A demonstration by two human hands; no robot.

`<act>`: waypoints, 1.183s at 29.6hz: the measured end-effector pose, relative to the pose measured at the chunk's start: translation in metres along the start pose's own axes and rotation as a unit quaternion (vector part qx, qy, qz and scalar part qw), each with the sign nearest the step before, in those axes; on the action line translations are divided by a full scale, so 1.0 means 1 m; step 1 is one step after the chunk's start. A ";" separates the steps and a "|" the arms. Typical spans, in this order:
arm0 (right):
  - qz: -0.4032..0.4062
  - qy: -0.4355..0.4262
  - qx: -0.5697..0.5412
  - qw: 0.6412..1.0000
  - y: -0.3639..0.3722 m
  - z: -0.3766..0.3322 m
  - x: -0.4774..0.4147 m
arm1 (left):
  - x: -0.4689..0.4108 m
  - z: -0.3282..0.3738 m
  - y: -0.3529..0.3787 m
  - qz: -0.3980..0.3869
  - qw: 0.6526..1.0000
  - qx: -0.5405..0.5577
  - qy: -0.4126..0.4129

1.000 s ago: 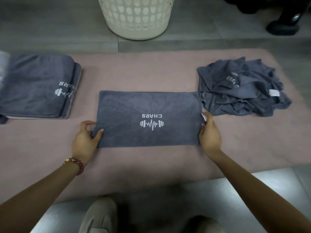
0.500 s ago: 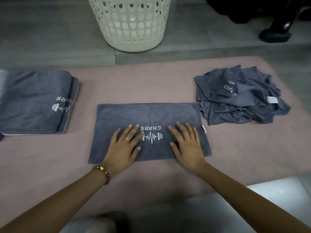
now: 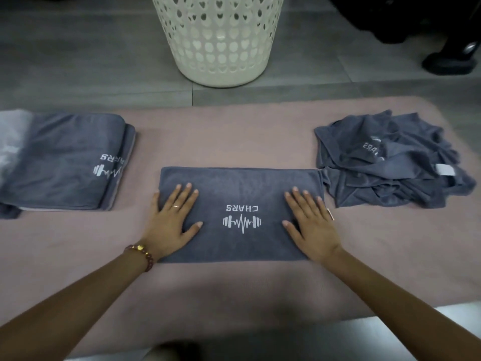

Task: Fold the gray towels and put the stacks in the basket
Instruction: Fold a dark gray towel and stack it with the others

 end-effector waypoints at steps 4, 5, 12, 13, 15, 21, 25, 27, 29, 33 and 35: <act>-0.032 -0.065 0.022 0.997 0.007 -0.003 -0.047 | -0.038 -0.006 0.000 -0.006 1.000 0.019 -0.021; -0.042 -0.041 0.024 0.998 0.011 0.009 -0.056 | -0.044 -0.014 -0.001 0.000 0.999 0.021 -0.048; -0.054 0.070 0.016 0.996 0.009 0.034 -0.071 | -0.077 -0.040 -0.007 -0.017 0.985 0.038 -0.165; -0.032 0.070 0.001 0.997 0.004 0.030 -0.065 | -0.082 -0.040 -0.010 -0.012 0.986 0.046 -0.163; 0.042 0.047 -0.034 0.997 -0.013 0.017 -0.045 | -0.094 -0.024 -0.020 0.009 0.993 0.071 -0.094; -0.014 0.168 -0.406 0.898 -0.010 0.001 0.030 | -0.141 0.052 -0.016 -0.100 0.981 0.155 0.058; -0.238 0.225 -0.542 0.774 0.018 -0.037 0.064 | -0.164 0.085 -0.007 -0.179 0.976 0.102 0.073; -0.277 0.239 -0.593 0.717 0.023 -0.053 0.078 | -0.165 0.096 -0.003 -0.205 0.970 0.103 0.077; -0.244 0.280 -0.656 0.657 0.024 -0.058 0.082 | -0.164 0.104 0.001 -0.229 0.962 0.131 0.074; -0.072 0.405 -0.758 0.506 0.027 -0.064 0.094 | -0.171 0.101 0.001 -0.248 0.965 0.079 0.036; 0.003 0.411 -0.755 0.512 0.024 -0.068 0.095 | -0.173 0.104 -0.003 -0.238 0.970 0.024 0.050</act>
Point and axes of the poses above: each hand's wrist, its own x-axis away from the middle knuckle, its own y-axis out of the palm, z = x × y, the point moved 8 cm from there along -x, towards the middle knuckle, and after that the axes turned 8 degrees about x, right-handed, at the moved point
